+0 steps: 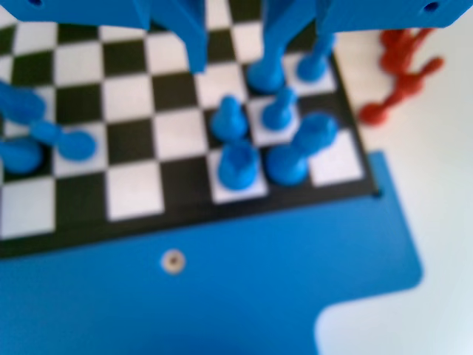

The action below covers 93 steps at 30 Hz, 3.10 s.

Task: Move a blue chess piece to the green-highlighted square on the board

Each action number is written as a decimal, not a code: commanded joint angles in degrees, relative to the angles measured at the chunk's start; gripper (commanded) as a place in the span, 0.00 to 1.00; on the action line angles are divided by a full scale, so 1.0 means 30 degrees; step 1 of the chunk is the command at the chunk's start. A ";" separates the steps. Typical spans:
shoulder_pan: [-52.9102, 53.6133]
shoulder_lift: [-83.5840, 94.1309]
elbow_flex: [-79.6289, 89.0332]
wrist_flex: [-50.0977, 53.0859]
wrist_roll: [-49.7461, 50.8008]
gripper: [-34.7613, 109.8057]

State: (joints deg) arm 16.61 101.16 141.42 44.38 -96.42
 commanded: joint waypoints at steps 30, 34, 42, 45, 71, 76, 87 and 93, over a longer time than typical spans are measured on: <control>0.0146 -0.1787 0.1523 -0.3428 -0.0703 0.32; 0.0117 -0.1787 0.1553 -0.3457 -0.0850 0.29; 0.0059 -0.1787 0.1494 -0.3457 -0.1172 0.25; 0.0059 -0.1787 0.1377 -0.3340 -0.1143 0.25; -0.3604 -0.2490 -0.2051 -0.1201 0.1934 0.25; -0.3604 -0.3047 -0.1582 -0.1992 0.1641 0.25; -0.3516 -0.3076 -0.1055 -0.2051 0.1318 0.25; -0.3311 -0.3076 -0.1201 -0.2051 0.1289 0.29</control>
State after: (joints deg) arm 5.62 90.53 138.34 37.88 -91.93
